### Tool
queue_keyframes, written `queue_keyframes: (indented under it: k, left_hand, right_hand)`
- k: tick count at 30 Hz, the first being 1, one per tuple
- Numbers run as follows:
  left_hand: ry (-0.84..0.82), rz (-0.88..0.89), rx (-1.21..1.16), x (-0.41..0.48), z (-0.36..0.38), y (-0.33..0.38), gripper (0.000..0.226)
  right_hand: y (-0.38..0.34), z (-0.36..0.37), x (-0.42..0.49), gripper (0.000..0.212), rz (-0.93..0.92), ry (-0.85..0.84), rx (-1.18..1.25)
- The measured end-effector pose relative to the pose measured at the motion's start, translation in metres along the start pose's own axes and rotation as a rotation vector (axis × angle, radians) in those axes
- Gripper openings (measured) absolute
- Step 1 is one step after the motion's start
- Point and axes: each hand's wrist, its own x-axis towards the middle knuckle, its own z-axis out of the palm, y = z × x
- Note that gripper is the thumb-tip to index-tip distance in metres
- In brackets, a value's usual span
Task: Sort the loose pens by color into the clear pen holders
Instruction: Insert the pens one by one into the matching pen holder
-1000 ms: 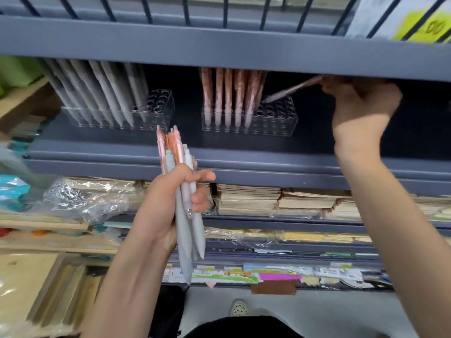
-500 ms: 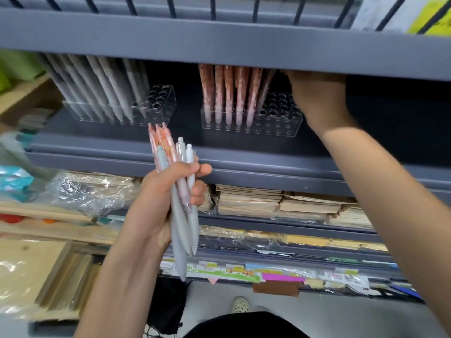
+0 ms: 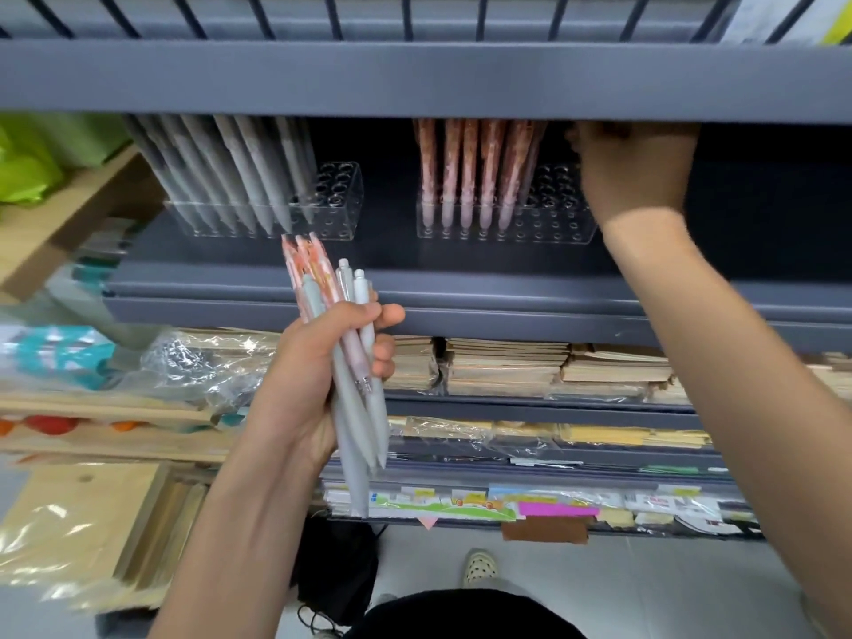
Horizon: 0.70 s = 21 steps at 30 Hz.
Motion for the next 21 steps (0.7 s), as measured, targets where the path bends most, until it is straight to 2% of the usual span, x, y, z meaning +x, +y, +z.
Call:
queue_keyframes:
  k: [1, 2, 4, 8, 10, 13, 17, 21]
  left_hand:
    - [0.011, 0.002, -0.004, 0.0, -0.003, 0.002, 0.019]
    - [0.025, 0.005, -0.011, 0.0, -0.007, 0.003, 0.014]
    - [0.059, 0.011, -0.036, -0.001, -0.015, 0.007, 0.006]
    - [0.121, 0.032, -0.065, -0.002, -0.028, 0.015, 0.007]
    - [0.144, 0.038, -0.07, -0.004, -0.036, 0.018, 0.001]
    - [0.181, 0.077, -0.089, -0.006, -0.05, 0.024, 0.006]
    - [0.192, 0.077, -0.109, -0.013, -0.066, 0.03, 0.003]
    - [0.2, 0.092, -0.176, -0.018, -0.083, 0.034, 0.029]
  right_hand:
    - [-0.007, 0.002, -0.007, 0.022, 0.004, 0.026, 0.001]
    - [-0.014, 0.0, -0.022, 0.022, 0.017, 0.04, 0.113]
    - [-0.023, -0.006, -0.07, 0.022, 0.029, -0.029, 0.241]
    - [-0.038, -0.004, -0.186, 0.025, 0.086, -0.449, 0.25]
    - [-0.049, 0.006, -0.225, 0.024, 0.131, -0.565, 0.283]
    - [-0.062, 0.024, -0.259, 0.033, 0.143, -0.602, 0.26]
    - [-0.078, 0.039, -0.271, 0.034, 0.15, -0.594, 0.261]
    - [-0.091, 0.045, -0.282, 0.04, 0.213, -0.652, 0.253]
